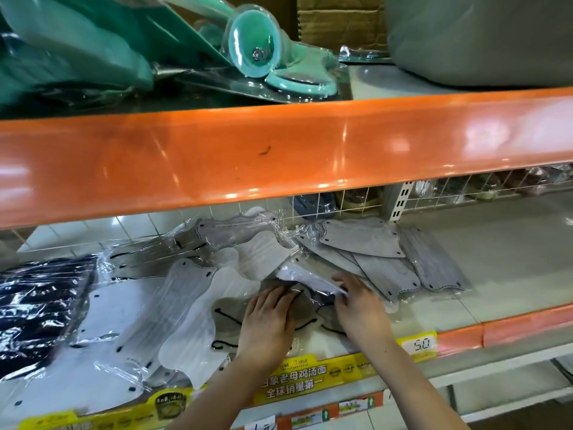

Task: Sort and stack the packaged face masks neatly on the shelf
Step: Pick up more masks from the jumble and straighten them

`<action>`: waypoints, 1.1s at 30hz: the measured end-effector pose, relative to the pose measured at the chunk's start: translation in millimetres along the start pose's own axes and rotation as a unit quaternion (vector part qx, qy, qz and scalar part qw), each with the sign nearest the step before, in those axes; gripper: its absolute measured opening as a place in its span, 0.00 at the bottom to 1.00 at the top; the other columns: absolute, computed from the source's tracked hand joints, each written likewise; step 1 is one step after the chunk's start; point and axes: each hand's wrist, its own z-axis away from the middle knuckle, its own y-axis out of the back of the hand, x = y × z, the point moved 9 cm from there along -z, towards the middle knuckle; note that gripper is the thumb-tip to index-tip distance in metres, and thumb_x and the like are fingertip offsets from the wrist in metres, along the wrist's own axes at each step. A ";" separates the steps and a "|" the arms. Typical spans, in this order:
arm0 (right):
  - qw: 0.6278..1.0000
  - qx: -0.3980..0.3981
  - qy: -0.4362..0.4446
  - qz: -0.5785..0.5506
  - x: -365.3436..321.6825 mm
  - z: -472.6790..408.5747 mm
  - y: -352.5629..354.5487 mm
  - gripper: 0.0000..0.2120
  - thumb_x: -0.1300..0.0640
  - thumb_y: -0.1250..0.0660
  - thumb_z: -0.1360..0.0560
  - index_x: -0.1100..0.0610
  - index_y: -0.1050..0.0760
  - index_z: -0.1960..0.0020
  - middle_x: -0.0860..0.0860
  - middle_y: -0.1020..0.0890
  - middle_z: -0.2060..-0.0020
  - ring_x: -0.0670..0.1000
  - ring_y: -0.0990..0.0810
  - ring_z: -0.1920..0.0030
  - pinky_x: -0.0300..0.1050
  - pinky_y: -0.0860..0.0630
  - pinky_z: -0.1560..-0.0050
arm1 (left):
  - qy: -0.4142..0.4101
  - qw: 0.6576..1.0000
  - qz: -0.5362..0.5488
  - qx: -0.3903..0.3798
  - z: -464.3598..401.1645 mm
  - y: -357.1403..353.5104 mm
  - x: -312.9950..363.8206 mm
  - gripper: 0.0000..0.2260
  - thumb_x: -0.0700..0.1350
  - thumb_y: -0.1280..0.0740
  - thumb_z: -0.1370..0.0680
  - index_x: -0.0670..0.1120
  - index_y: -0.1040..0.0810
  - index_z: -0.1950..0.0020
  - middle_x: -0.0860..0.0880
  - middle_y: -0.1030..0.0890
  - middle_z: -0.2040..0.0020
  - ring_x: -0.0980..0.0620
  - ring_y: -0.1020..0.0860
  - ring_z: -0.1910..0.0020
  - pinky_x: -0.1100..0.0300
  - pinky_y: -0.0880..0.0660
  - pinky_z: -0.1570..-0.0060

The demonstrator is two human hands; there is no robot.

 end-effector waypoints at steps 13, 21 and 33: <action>0.633 -0.096 -0.236 -0.731 9.8 10.7 6.5 0.12 0.64 0.32 0.33 0.61 0.17 0.51 0.58 0.18 0.58 0.47 0.32 0.77 0.33 0.38 0.83 | 0.186 0.890 0.409 -0.075 -4.6 17.8 -13.4 0.19 0.58 0.35 0.24 0.56 0.33 0.35 0.61 0.25 0.44 0.63 0.26 0.42 0.75 0.32 0.46; 0.850 -0.112 -0.166 -0.488 4.5 10.7 7.1 0.10 0.58 0.39 0.20 0.55 0.19 0.47 0.55 0.15 0.53 0.52 0.17 0.53 0.41 0.23 0.56 | 0.249 0.672 0.697 -0.031 -12.4 35.9 -12.9 0.20 0.53 0.29 0.28 0.41 0.24 0.44 0.40 0.18 0.50 0.46 0.18 0.53 0.53 0.20 0.55; 0.917 -0.105 -0.101 -0.370 -27.1 0.6 0.5 0.09 0.65 0.34 0.24 0.55 0.16 0.55 0.46 0.15 0.62 0.42 0.19 0.60 0.29 0.28 0.60 | 0.364 0.718 0.593 -0.011 15.0 52.0 -56.0 0.07 0.44 0.36 0.21 0.44 0.23 0.45 0.42 0.16 0.57 0.44 0.17 0.62 0.55 0.21 0.65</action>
